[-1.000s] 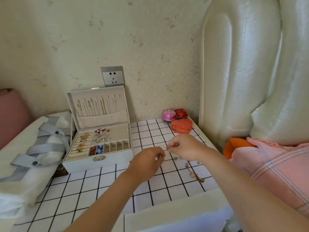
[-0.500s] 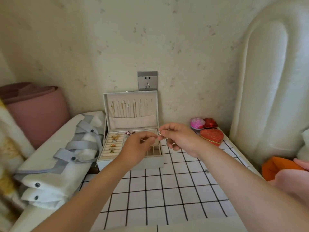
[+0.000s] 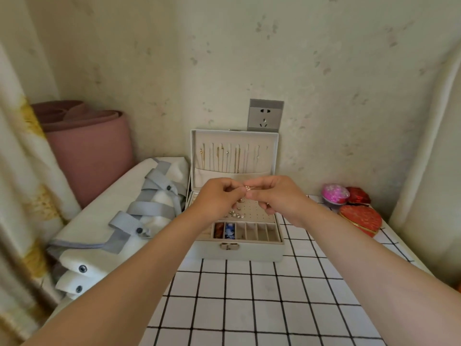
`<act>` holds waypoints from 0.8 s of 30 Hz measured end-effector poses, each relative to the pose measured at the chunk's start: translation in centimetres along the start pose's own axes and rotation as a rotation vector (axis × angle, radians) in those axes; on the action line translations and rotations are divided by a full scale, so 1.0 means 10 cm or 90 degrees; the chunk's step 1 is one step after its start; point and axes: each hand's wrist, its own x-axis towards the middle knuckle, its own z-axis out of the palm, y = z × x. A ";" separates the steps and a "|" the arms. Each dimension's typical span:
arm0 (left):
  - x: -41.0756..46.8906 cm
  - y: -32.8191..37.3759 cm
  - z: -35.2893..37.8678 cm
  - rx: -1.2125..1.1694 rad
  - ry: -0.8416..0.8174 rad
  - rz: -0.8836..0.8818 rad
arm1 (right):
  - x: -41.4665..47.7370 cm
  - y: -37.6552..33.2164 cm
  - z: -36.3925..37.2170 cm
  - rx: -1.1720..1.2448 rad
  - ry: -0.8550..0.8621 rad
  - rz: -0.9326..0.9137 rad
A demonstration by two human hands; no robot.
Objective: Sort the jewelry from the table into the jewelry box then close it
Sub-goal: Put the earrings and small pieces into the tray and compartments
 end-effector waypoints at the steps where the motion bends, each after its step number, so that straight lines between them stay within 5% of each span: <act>1: 0.04 -0.01 -0.02 0.012 -0.001 0.002 | 0.05 0.00 0.01 -0.023 0.012 -0.006; 4: 0.14 -0.10 -0.09 0.104 0.001 0.062 | 0.21 0.02 0.03 -0.089 0.081 -0.029; 10: 0.31 -0.34 -0.17 0.567 -0.030 0.213 | 0.46 0.17 -0.06 -0.238 0.145 -0.065; 17: 0.44 -0.33 0.01 0.722 -0.098 0.289 | 0.54 0.36 -0.19 -0.343 0.165 -0.062; 24: 0.46 -0.37 0.03 0.720 -0.098 0.313 | 0.63 0.45 -0.10 -0.398 0.179 -0.078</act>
